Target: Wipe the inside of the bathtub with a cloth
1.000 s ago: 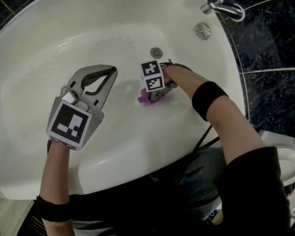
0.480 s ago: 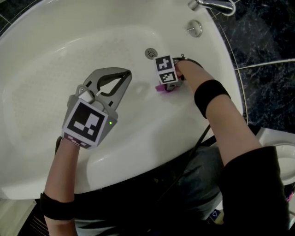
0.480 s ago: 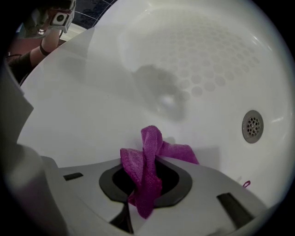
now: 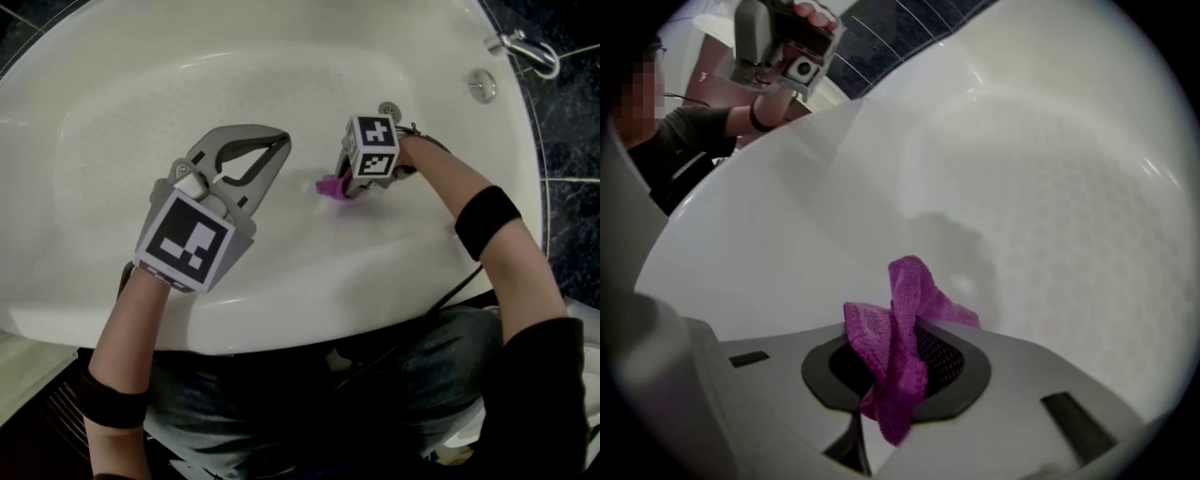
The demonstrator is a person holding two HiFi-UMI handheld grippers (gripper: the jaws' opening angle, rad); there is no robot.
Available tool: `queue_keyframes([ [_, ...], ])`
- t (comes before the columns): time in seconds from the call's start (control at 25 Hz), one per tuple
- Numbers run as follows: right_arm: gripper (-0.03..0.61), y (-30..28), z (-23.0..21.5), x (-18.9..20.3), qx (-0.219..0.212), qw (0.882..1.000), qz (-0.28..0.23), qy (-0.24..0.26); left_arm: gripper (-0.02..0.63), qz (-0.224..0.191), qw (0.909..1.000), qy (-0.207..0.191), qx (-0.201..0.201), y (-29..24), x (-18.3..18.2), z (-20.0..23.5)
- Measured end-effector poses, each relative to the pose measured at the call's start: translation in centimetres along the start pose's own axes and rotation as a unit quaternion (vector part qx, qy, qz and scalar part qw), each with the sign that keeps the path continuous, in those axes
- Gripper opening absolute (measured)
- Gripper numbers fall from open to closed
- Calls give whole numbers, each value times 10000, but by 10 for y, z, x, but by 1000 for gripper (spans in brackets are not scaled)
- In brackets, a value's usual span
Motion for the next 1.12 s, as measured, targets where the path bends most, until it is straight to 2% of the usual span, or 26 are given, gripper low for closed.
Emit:
queue_keyframes([
  [0.12, 91, -26, 25, -99, -450, 9952, -442, 750, 0, 136, 9991, 94, -391, 57, 27, 20],
  [0.28, 91, -60, 62, -224, -954, 9788, -734, 1658, 0, 449, 9937, 330, -977, 130, 62, 45],
  [0.36, 91, -69, 75, -265, -1097, 9722, -831, 1894, 0, 533, 9907, 389, -1190, 153, 72, 54],
  [0.44, 91, -73, 83, -289, -1236, 9667, -881, 2062, 0, 602, 9883, 416, -1340, 162, 76, 58],
  [0.64, 91, -78, 92, -296, -1492, 9608, -796, 2196, 0, 700, 9864, 483, -1404, 157, 82, 56],
  [0.76, 91, -81, 94, -295, -1652, 9622, -915, 1961, 0, 648, 9876, 499, -1338, 158, 84, 56],
  [0.88, 89, -79, 95, -287, -1690, 9657, -772, 1811, 0, 538, 9904, 478, -1184, 157, 84, 58],
  [0.96, 89, -73, 92, -265, -1658, 9693, -591, 1715, 0, 458, 9926, 484, -1015, 142, 80, 55],
  [1.12, 89, -49, 75, -174, -1533, 9793, 5, 1319, 0, 349, 9973, 342, -556, 76, 58, 35],
])
Point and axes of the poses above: the fingertips, and each gripper's own axes: y backward along the fingers, z to its left, x out of its underside, the point moved 4 cm from there along y, backward along the fingers, and after that the axes turned 1 degree about z, right-handed, at the moved point
